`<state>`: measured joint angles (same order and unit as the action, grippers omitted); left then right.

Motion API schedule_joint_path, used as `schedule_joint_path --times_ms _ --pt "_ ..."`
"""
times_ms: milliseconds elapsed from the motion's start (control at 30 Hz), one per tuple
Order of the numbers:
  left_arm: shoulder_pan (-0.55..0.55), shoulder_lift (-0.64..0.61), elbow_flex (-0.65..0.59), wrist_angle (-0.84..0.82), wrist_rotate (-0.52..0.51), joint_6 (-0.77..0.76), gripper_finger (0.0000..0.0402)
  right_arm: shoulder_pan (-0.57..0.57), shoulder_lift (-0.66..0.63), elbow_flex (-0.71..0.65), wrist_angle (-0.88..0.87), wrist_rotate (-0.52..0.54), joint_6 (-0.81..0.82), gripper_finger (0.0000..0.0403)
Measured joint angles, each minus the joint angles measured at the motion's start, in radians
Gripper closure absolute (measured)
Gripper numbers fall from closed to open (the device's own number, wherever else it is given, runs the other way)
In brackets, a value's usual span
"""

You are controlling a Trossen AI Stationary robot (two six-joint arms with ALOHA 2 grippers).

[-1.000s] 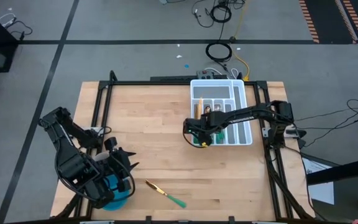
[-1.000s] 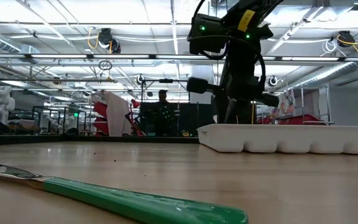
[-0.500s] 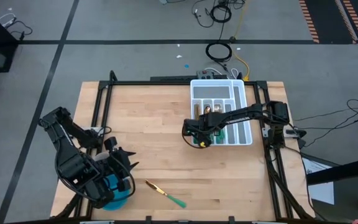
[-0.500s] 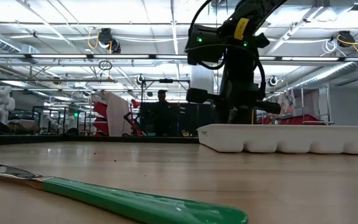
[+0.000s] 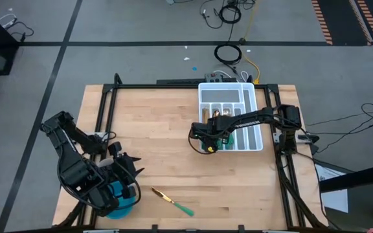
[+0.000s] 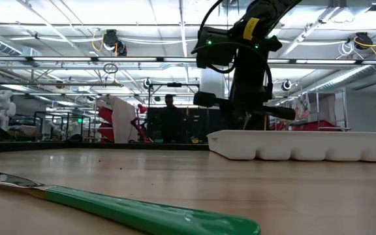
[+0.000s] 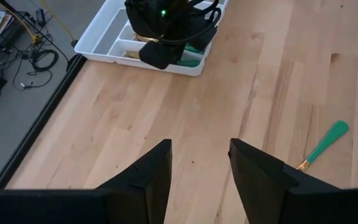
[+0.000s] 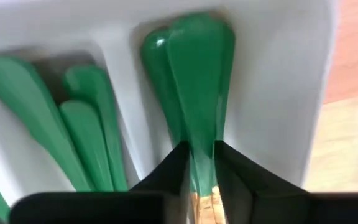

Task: Sort silverware
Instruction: Put the right green table knife into the white cutlery tray, then put the green table knife into the white cutlery tray

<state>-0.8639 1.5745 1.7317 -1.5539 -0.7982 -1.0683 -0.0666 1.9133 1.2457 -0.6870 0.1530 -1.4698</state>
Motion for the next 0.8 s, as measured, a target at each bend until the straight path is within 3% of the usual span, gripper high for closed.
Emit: schedule_joint_path --times_ms 233,367,800 --pt "0.0 0.0 0.0 0.0 0.0 0.0 0.0233 0.001 -0.002 0.0 0.002 0.003 0.028 0.0278" --pt "0.0 0.0 0.0 -0.001 0.0 0.0 0.0233 0.006 -0.009 0.001 0.003 0.089 0.038 0.0253" --pt "0.009 0.011 0.0 0.022 -0.001 0.003 0.0233 0.009 -0.146 0.2 -0.066 0.13 0.271 0.0251"
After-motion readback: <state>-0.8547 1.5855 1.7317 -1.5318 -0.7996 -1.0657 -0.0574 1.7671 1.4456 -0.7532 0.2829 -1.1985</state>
